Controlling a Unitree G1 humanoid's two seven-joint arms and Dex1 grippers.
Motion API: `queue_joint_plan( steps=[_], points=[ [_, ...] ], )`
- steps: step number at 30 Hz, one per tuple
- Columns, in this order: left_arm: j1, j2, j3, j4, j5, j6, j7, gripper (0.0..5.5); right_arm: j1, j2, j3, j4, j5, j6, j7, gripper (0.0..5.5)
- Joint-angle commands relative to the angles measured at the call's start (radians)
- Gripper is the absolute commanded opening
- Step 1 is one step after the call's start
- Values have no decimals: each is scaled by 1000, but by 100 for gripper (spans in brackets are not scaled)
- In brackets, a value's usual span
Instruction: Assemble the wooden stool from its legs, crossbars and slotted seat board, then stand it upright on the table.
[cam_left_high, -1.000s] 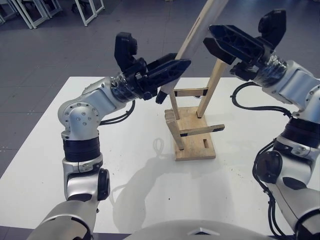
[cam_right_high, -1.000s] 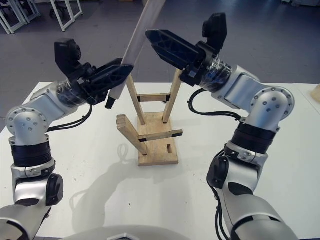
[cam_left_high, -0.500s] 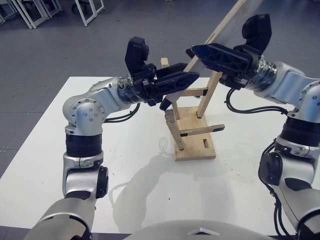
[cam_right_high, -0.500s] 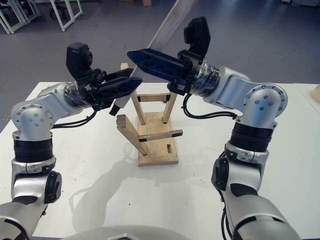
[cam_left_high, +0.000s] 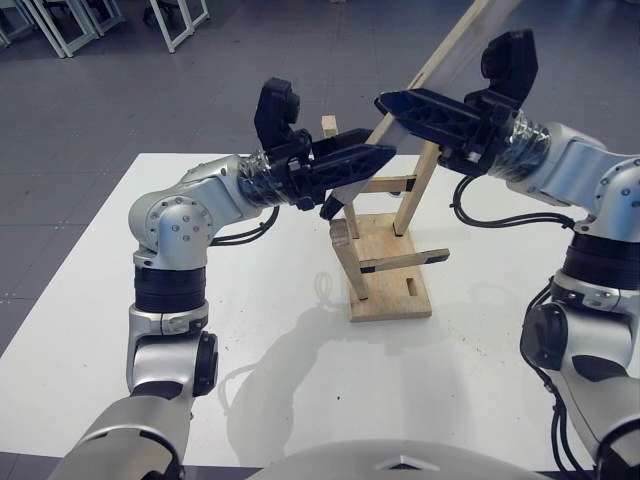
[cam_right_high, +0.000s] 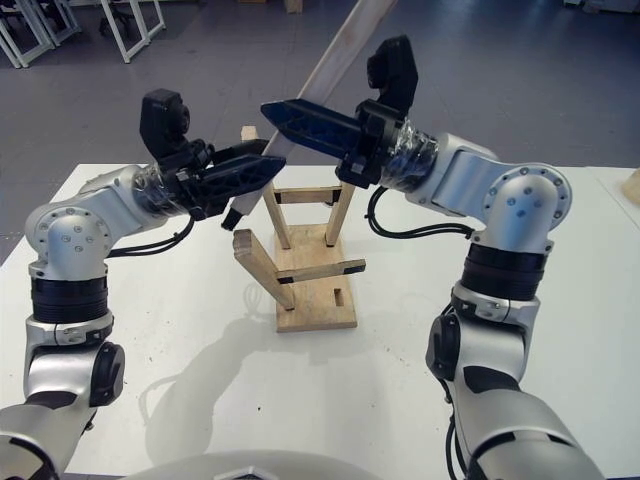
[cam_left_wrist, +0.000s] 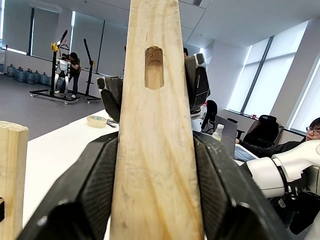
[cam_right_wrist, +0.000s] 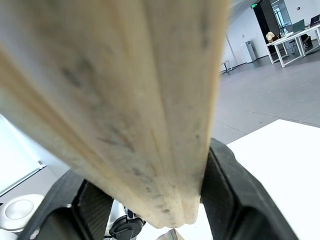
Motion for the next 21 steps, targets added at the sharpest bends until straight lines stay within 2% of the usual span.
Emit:
queue_joint_plan(
  steps=[1,3,11,15,18,21],
  points=[
    [-44,10,23,13,-27,32,-4,254,-41,-10,-18,32,1,-27,-11,220],
    [-53,13,30,16,-38,42,-6,289,-44,-15,-17,41,-8,-32,-9,204],
    [-118,85,128,98,-4,-10,-6,430,-40,-57,-18,74,-65,-77,9,204],
    [-94,134,178,46,23,-45,49,497,-14,-173,-38,83,-134,-111,57,204],
    [21,145,196,-47,71,-58,149,543,56,-287,-48,63,-213,-169,132,204],
    [186,137,192,-149,118,-57,234,543,222,-406,-33,0,-312,-279,286,204]
  ],
)
